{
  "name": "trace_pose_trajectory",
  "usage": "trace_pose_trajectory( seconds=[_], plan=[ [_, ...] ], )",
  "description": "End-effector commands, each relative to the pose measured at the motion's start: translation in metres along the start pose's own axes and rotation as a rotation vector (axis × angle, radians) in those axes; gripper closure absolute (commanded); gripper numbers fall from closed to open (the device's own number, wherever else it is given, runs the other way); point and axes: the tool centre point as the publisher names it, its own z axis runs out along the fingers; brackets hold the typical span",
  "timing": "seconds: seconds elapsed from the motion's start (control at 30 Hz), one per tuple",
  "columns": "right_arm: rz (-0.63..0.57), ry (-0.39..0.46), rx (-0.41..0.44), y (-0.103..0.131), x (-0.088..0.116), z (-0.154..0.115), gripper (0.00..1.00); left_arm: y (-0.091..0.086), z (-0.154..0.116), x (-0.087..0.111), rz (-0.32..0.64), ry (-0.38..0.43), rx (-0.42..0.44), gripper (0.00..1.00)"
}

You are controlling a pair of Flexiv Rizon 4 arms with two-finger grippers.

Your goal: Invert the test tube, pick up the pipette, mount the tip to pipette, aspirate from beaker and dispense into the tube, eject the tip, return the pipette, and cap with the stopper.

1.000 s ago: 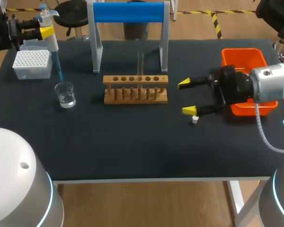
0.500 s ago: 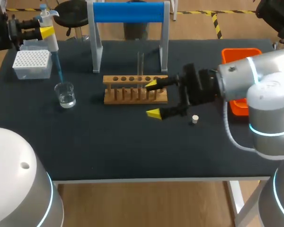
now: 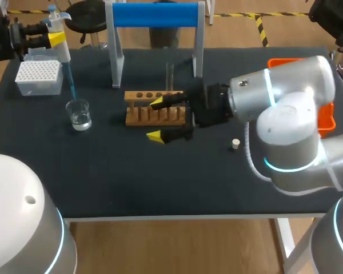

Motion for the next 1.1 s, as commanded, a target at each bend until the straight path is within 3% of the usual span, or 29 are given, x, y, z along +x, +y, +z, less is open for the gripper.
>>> trace_pose_trajectory(
  seconds=[0.03,0.57,0.87,1.1],
  plan=[
    [-0.011,-0.029,0.034,0.006,0.0,0.055,0.0,0.0,0.0,0.0,0.001,-0.001,0.001,1.0],
    [0.036,-0.098,0.053,0.008,-0.01,0.088,0.0,0.0,0.0,0.0,0.001,-0.001,0.001,1.0],
    [0.049,-0.178,0.097,-0.006,-0.03,0.1,0.0,0.0,0.0,0.0,0.001,-0.001,0.001,1.0],
    [0.078,-0.188,0.087,-0.017,-0.041,0.108,0.0,0.0,0.0,0.0,0.001,-0.001,0.001,1.0]
  ],
)
